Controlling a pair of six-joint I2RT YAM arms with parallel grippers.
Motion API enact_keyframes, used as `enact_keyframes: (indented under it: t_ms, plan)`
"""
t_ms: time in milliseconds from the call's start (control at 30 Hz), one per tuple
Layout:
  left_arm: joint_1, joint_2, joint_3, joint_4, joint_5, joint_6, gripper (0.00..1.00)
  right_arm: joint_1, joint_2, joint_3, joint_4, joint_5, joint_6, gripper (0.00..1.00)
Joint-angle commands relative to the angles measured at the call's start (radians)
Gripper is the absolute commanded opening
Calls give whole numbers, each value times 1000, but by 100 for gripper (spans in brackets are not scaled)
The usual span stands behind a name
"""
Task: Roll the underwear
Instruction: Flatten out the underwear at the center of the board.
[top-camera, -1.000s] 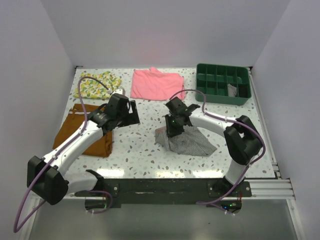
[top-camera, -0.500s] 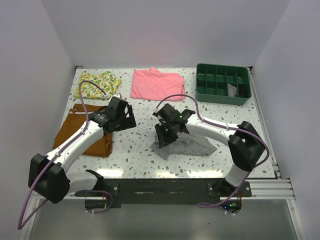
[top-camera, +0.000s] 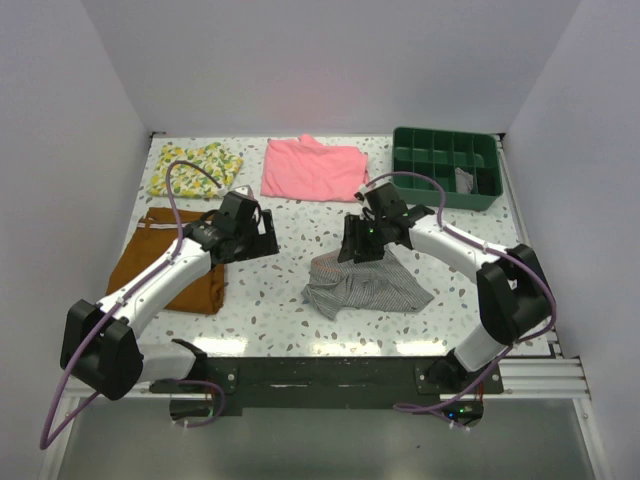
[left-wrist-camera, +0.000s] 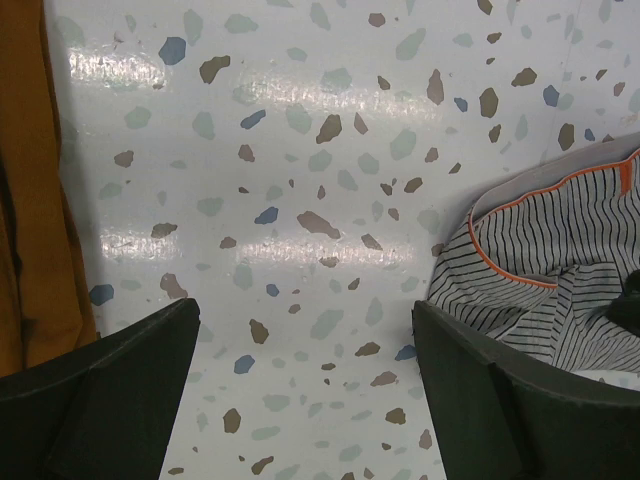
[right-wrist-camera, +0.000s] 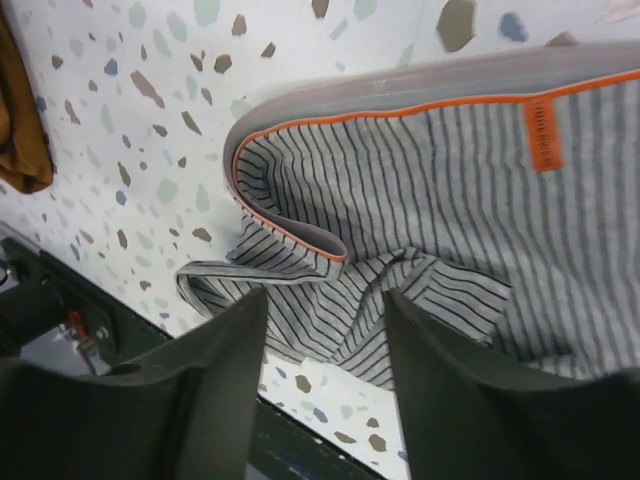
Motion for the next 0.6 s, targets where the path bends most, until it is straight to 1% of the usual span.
enact_keyframes:
  t_ms: [0,133,400,567]
  plan:
    - [5,-6,-1,29,19,18,92,8,50,-26,129,-167,40,59]
    - [5,-8,-4,26,26,15,92,3,98,-40,182,-207,64,60]
    - [5,1,-7,24,24,15,92,3,132,-74,215,-218,90,60]
    - [5,7,-9,26,29,10,92,3,144,-114,273,-253,126,57]
